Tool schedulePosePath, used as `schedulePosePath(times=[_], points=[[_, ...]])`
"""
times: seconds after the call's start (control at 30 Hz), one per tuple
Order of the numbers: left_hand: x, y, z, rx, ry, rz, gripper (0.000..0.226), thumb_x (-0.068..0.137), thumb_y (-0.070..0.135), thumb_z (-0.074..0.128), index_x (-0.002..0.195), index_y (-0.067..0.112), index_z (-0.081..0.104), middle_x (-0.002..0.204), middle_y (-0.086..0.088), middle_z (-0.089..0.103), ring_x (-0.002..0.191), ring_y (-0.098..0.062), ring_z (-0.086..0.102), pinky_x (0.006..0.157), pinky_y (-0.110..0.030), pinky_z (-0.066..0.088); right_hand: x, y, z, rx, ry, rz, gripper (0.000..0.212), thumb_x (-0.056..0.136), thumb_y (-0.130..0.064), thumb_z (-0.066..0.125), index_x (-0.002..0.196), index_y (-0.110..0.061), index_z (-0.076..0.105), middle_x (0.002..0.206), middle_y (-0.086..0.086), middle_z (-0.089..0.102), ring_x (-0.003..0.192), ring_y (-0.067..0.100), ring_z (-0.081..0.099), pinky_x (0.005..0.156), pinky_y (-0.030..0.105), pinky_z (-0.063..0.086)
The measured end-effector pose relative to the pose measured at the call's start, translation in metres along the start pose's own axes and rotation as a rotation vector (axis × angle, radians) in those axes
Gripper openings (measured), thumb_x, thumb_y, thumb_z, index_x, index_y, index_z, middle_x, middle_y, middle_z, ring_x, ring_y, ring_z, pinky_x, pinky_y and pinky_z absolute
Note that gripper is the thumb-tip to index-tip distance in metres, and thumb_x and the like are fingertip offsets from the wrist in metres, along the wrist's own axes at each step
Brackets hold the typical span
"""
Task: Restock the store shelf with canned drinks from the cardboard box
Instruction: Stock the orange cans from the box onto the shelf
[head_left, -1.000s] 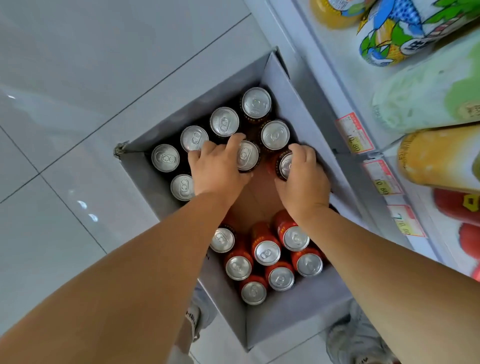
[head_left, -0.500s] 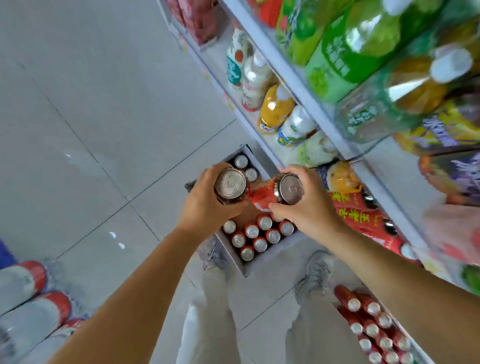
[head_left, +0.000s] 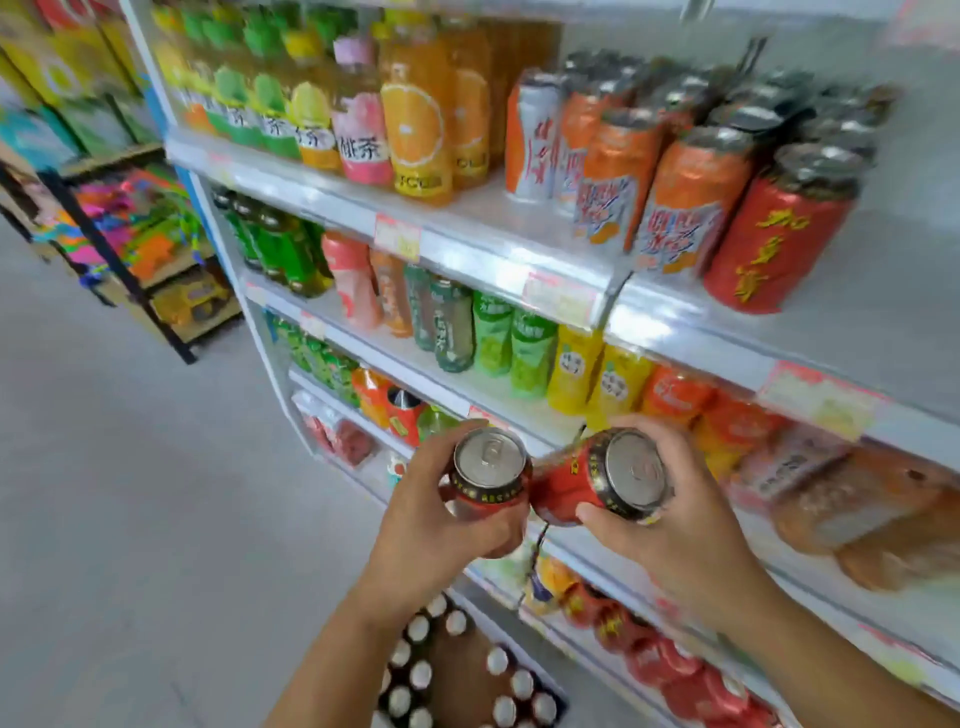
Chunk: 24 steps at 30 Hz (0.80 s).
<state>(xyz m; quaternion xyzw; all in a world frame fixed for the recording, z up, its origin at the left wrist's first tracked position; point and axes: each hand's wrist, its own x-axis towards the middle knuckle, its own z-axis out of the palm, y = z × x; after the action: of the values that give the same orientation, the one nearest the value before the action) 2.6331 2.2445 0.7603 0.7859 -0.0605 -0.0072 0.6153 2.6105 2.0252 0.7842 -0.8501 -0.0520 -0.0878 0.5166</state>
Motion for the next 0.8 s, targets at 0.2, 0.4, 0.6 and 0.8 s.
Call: schedulePosePath(times=[0.2, 0.4, 0.6, 0.8], points=[[0.027, 0.095, 0.043, 0.013, -0.159, 0.208, 0.068, 0.061, 0.032, 0.085, 0.121, 0.033, 0.053, 0.113, 0.015, 0.066, 0.105, -0.006, 0.064, 0.092, -0.029, 0.051, -0.003, -0.040, -0.079, 0.108, 0.301, -0.047, 0.069, 0.050, -0.039, 0.080, 0.110, -0.053, 0.047, 0.109, -0.024, 0.062, 0.104, -0.001, 0.061, 0.089, 0.016, 0.045], [0.048, 0.156, 0.083, -0.070, -0.221, 0.317, 0.056, 0.066, 0.008, 0.088, 0.110, 0.028, 0.060, 0.097, 0.016, 0.071, 0.084, 0.004, 0.066, 0.072, -0.008, 0.047, 0.006, -0.065, -0.154, 0.034, 0.514, -0.063, 0.065, 0.058, -0.028, 0.085, 0.110, -0.039, 0.049, 0.101, -0.020, 0.064, 0.093, -0.008, 0.059, 0.083, 0.010, 0.043], [0.063, 0.179, 0.107, -0.107, -0.224, 0.352, 0.055, 0.061, 0.023, 0.085, 0.109, 0.034, 0.060, 0.099, 0.016, 0.071, 0.091, 0.003, 0.066, 0.073, -0.011, 0.050, 0.042, -0.053, -0.207, -0.083, 0.509, 0.009, 0.060, 0.068, -0.018, 0.081, 0.115, -0.038, 0.050, 0.108, -0.016, 0.063, 0.093, 0.000, 0.060, 0.085, 0.024, 0.047], [0.077, 0.181, 0.123, -0.082, -0.205, 0.345, 0.053, 0.068, 0.015, 0.088, 0.109, 0.035, 0.059, 0.101, 0.015, 0.071, 0.089, 0.005, 0.066, 0.075, -0.009, 0.050, 0.076, -0.025, -0.222, -0.078, 0.477, 0.100, 0.054, 0.072, -0.016, 0.076, 0.116, -0.035, 0.052, 0.106, -0.015, 0.061, 0.095, 0.002, 0.058, 0.074, 0.018, 0.042]])
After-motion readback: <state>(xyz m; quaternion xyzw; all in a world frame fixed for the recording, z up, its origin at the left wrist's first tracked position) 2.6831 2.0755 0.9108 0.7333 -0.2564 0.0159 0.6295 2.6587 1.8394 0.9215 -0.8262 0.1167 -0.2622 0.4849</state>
